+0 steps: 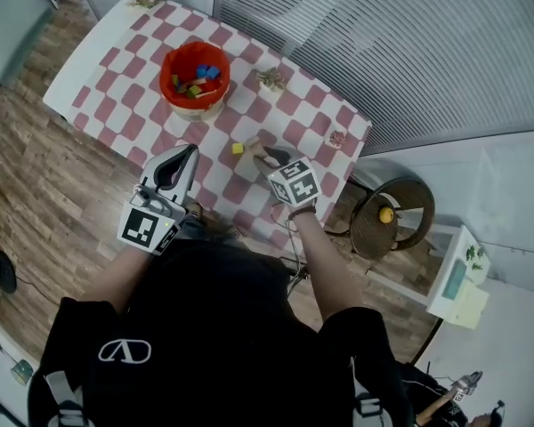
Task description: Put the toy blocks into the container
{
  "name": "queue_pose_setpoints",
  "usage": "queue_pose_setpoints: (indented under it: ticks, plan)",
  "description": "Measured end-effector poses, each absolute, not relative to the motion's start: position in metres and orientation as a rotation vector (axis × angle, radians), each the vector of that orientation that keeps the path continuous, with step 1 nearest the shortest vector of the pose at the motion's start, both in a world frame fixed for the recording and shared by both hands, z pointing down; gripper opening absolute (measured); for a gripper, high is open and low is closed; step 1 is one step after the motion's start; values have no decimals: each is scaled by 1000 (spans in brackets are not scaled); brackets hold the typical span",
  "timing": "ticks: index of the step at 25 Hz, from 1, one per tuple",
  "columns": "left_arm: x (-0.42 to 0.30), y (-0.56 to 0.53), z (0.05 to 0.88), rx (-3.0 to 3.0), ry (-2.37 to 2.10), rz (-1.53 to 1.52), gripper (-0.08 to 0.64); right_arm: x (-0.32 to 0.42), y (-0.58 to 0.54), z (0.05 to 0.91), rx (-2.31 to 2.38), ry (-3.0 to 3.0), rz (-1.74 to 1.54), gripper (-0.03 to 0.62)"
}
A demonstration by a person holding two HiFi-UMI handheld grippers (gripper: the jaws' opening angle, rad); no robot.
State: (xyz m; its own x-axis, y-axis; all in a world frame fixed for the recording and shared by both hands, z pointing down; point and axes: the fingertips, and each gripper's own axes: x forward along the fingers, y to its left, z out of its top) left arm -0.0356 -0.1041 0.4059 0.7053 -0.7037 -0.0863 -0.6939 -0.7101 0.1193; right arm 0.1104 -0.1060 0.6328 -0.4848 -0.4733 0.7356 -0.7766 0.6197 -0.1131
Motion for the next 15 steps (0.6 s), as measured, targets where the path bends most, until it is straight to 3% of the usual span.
queue_pose_setpoints:
  ticks: [15]
  plan:
    - [-21,-102,389,2862,-1129,-224,6,104,-96,407,1444,-2693,69,133]
